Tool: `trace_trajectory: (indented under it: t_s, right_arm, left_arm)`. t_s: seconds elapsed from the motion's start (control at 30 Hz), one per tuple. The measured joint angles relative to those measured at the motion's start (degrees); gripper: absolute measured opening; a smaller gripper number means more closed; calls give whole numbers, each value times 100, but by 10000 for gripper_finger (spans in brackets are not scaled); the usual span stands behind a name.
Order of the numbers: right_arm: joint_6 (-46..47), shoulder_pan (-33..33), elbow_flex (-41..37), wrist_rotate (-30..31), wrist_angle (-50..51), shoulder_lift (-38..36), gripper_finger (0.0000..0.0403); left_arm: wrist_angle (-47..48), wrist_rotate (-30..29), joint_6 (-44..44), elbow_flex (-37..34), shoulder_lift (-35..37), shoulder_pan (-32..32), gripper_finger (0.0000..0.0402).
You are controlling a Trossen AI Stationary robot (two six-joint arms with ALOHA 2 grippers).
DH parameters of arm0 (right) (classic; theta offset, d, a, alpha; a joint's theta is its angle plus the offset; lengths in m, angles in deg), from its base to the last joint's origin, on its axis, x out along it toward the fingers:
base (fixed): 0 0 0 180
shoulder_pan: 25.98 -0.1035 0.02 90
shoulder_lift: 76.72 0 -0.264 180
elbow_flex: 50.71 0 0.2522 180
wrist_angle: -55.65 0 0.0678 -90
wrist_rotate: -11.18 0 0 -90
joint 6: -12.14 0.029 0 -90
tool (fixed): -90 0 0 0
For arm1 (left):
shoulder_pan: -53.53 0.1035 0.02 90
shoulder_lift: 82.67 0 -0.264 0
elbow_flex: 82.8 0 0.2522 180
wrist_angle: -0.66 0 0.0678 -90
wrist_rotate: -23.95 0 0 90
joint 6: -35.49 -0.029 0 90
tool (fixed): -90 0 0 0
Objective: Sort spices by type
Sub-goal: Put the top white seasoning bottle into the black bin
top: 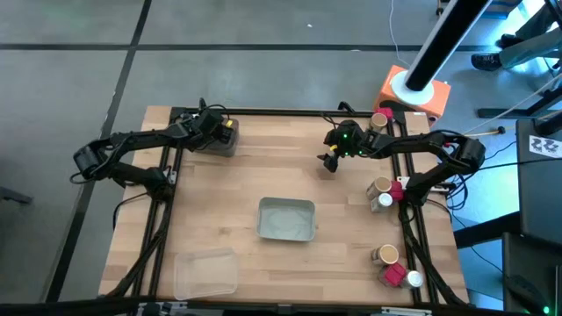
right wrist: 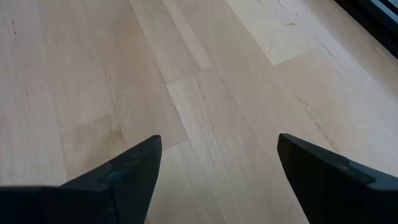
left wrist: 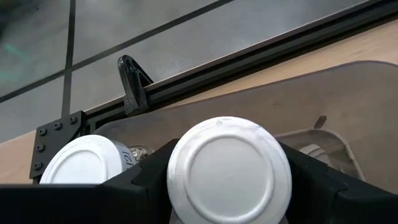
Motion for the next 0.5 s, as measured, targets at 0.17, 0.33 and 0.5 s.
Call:
trace_trajectory:
  t_s: [0.17,0.33,0.5]
  right_arm:
    - [-1,0,0,0,0,0,319]
    - [-1,0,0,-1,-2,2,319]
    - [-1,0,0,1,-3,2,319]
  left_arm:
    - [13,10,-36,0,0,0,241]
    - [28,16,-183,106,0,0,241]
    - [68,18,-455,360,1,0,239]
